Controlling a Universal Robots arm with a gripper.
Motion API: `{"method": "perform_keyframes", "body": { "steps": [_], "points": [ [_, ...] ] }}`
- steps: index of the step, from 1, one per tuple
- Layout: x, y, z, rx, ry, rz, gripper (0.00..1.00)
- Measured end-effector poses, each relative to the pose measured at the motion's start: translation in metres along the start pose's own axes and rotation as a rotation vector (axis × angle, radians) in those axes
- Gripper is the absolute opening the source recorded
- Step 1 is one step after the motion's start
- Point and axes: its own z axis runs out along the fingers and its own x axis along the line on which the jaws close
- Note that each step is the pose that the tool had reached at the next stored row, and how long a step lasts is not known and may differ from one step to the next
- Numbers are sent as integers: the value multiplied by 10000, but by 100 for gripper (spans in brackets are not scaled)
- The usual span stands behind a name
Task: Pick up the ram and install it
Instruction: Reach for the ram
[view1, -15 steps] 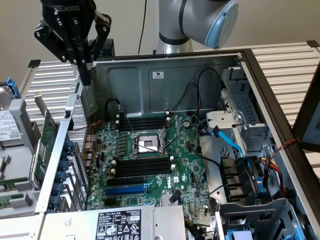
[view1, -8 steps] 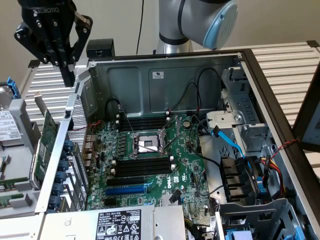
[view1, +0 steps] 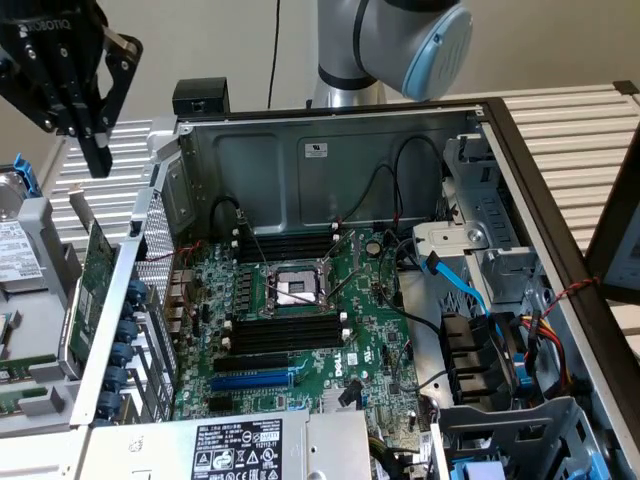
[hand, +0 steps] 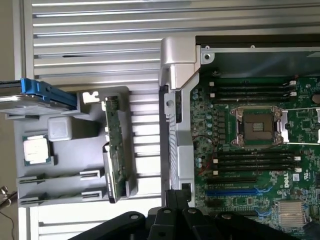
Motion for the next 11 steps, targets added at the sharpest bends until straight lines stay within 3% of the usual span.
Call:
{"method": "perform_keyframes", "body": {
  "steps": [7, 9, 11],
  "points": [
    [320, -23, 0, 14, 64, 3, 11],
    [407, -29, 5, 74, 75, 1, 11],
    [479, -35, 9, 184, 92, -1, 11]
  ]
}}
